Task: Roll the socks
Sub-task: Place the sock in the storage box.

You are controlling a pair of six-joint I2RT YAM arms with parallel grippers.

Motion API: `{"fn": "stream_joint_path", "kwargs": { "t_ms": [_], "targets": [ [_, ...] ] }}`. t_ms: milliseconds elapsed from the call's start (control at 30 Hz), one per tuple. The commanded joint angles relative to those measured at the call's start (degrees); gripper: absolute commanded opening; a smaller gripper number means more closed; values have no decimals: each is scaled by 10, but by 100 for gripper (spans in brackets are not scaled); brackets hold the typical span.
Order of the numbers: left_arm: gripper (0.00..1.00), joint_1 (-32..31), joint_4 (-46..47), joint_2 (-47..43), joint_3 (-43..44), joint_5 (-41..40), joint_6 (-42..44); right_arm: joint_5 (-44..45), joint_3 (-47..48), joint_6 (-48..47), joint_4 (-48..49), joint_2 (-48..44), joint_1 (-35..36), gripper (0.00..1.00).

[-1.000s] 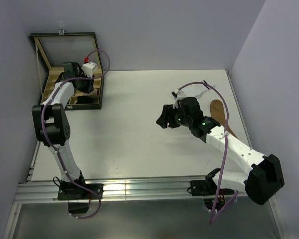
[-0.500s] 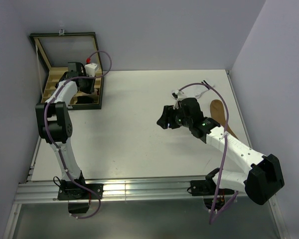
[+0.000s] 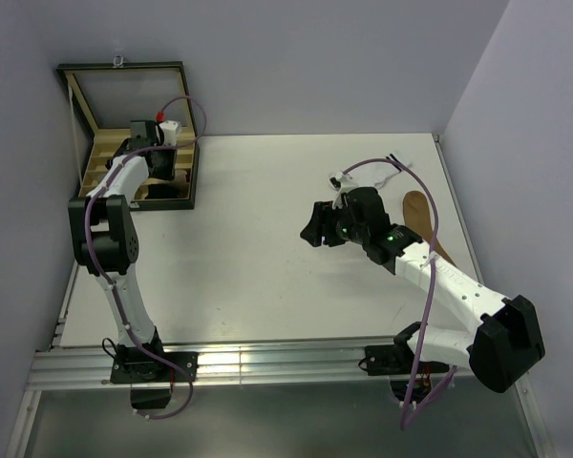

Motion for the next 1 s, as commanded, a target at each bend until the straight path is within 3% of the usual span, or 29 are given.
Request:
{"fn": "stream_joint_path", "kwargs": {
  "t_ms": [0,600,967],
  "targets": [
    [24,2,22,3,3,-22,-28,2,-6,1,21,-5,-6,64],
    [20,2,72,59,40,-41,-46,1,-3,0,19,-2,-11,64],
    [19,2,36,121,90,-35,-40,-1,-3,-2,19,4,-13,64]
  ]
}}
